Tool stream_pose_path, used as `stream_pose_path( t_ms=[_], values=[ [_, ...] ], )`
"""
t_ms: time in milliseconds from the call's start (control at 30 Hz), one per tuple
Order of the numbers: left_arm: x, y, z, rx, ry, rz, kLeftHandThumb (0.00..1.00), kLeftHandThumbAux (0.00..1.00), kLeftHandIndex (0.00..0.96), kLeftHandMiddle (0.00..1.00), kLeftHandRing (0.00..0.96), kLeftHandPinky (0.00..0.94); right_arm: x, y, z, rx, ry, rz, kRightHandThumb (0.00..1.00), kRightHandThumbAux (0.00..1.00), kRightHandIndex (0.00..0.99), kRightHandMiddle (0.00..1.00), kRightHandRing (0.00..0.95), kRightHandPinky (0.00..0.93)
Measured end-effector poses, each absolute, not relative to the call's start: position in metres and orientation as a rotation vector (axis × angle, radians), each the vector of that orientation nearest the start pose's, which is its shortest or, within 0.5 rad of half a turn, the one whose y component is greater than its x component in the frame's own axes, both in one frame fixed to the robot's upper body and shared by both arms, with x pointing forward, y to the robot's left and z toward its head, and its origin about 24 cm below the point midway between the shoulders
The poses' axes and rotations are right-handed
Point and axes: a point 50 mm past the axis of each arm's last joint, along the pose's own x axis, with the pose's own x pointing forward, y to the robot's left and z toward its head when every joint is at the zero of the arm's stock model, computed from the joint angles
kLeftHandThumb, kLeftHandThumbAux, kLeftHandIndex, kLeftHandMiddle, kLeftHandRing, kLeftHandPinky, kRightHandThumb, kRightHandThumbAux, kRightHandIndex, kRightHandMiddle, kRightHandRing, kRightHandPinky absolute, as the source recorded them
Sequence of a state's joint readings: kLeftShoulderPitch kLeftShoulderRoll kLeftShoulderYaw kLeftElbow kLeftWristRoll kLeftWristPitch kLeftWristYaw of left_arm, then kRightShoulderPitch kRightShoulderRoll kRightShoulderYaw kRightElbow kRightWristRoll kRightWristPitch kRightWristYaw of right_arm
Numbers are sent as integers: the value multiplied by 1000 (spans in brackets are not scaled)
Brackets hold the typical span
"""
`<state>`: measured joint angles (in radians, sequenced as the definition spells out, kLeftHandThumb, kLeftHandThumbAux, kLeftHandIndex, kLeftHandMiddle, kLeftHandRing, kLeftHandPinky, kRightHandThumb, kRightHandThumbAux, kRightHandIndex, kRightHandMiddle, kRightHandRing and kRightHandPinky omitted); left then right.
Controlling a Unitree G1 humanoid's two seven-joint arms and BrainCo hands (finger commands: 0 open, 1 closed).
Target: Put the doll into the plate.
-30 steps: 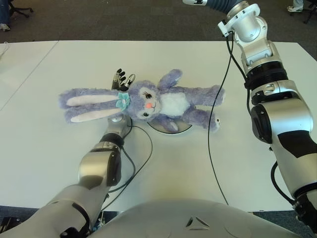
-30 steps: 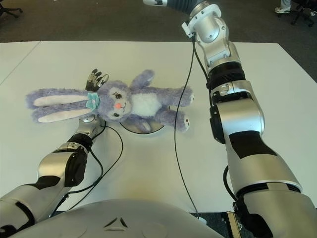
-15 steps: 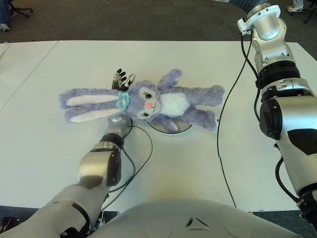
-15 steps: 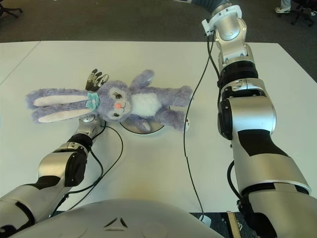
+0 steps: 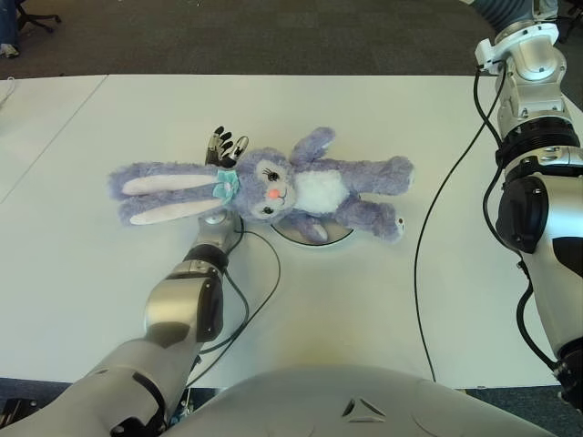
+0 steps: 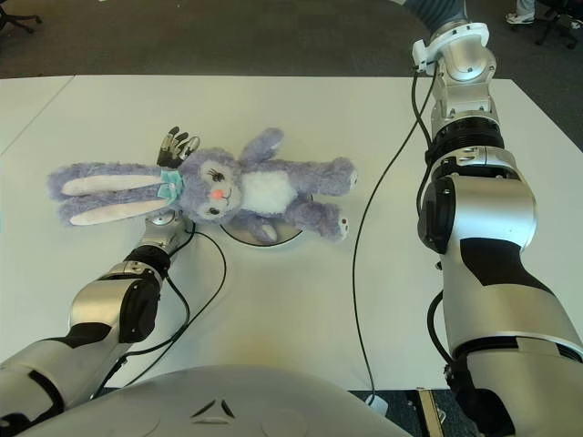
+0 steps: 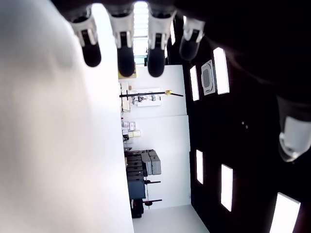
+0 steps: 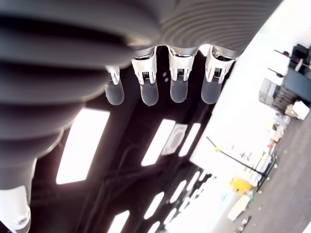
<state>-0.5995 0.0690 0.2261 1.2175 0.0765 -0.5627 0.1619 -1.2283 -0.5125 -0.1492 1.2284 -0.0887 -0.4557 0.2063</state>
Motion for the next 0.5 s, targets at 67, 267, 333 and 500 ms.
stream_pose_path(
  t_ms=[67, 267, 333, 500],
  values=[
    [327, 169, -3, 46, 68, 188, 0, 477, 87, 142, 131, 114, 406, -242, 258, -376, -447, -1, 0, 653, 0, 0, 0, 0],
    [327, 169, -3, 46, 68, 180, 0, 466, 83, 137, 125, 96, 403, -254, 244, -272, -425, -29, 0, 700, 5, 0, 0, 0],
    [327, 169, -3, 45, 68, 175, 0, 468, 82, 138, 125, 97, 401, -259, 236, -236, -411, -43, 0, 717, 5, 0, 0, 0],
    [327, 169, -3, 46, 68, 175, 0, 482, 76, 138, 124, 96, 397, -269, 213, -151, -369, -80, 0, 765, 2, 0, 0, 0]
  ],
)
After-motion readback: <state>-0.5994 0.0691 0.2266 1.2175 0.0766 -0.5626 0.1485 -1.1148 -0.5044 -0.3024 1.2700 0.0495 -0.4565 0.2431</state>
